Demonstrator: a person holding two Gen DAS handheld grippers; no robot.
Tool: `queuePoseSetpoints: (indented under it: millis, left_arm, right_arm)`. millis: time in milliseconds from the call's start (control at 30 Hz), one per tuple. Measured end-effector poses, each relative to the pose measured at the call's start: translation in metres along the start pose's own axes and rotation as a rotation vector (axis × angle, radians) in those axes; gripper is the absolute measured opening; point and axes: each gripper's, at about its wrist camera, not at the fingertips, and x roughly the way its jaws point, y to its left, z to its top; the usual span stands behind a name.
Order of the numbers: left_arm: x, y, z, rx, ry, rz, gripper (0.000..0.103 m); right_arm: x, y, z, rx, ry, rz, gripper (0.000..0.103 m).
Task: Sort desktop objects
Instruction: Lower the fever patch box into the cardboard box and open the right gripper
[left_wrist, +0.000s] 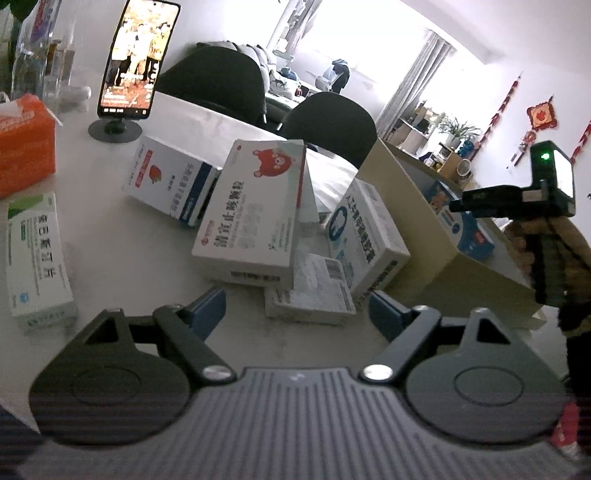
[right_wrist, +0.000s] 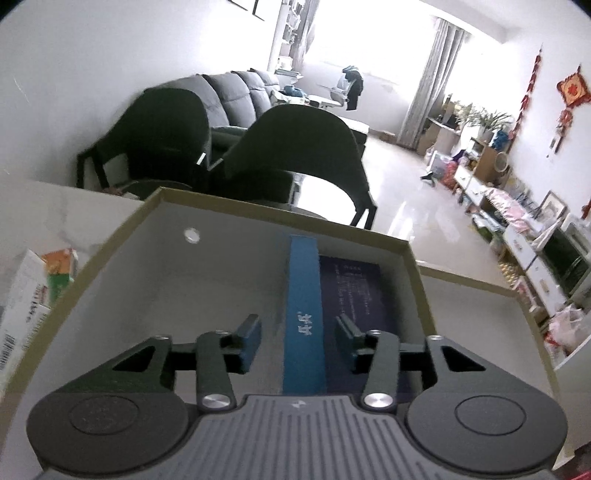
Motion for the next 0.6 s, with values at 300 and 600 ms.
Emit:
queuePoseSetpoints:
  millis: [300, 600]
  left_arm:
    - [0.019, 0.003, 0.016, 0.051, -0.007, 0.069, 0.095]
    - [0.041, 0.004, 0.025, 0.115, 0.014, 0.122, 0.096]
  right_arm:
    - [-0.026, -0.001, -0.003, 0.024, -0.054, 0.059, 0.073]
    - [-0.064, 0.001, -0.010, 0.017, -0.127, 0.151, 0.088]
